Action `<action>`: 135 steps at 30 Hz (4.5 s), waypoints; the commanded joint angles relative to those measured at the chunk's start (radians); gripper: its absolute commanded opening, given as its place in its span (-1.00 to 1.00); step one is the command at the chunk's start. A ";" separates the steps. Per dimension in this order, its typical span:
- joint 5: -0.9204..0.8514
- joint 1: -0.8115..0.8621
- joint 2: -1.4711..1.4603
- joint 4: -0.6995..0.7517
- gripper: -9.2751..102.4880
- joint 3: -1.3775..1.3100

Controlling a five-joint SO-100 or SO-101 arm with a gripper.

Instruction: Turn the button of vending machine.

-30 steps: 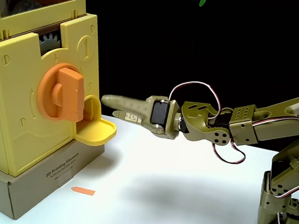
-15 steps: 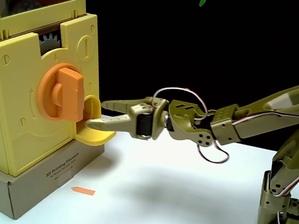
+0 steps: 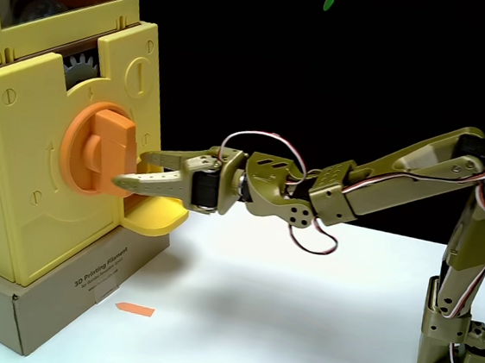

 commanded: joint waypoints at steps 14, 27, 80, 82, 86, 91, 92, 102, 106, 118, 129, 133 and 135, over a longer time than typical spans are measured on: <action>-0.009 -0.015 -0.092 -0.078 -0.33 -0.144; -0.072 -0.034 -0.117 -0.121 -0.54 -0.138; 1.256 -0.078 -0.103 -0.252 -0.86 -0.095; 1.359 -0.077 -0.103 -0.252 -0.86 -0.095; 1.539 -0.075 -0.098 -0.252 -0.86 -0.092; 1.798 -0.077 -0.098 -0.244 -0.86 -0.087; 1.850 -0.077 -0.098 -0.244 -0.86 -0.087; 2.384 -0.075 -0.095 -0.225 -0.86 -0.087; 2.560 -0.072 -0.095 -0.225 -0.86 -0.087; 3.069 -0.071 -0.095 -0.227 -0.82 -0.087; 3.114 -0.074 -0.094 -0.199 -0.82 -0.087; 3.111 -0.075 -0.094 -0.199 -0.82 -0.086; 3.120 -0.077 -0.092 -0.199 -0.82 -0.086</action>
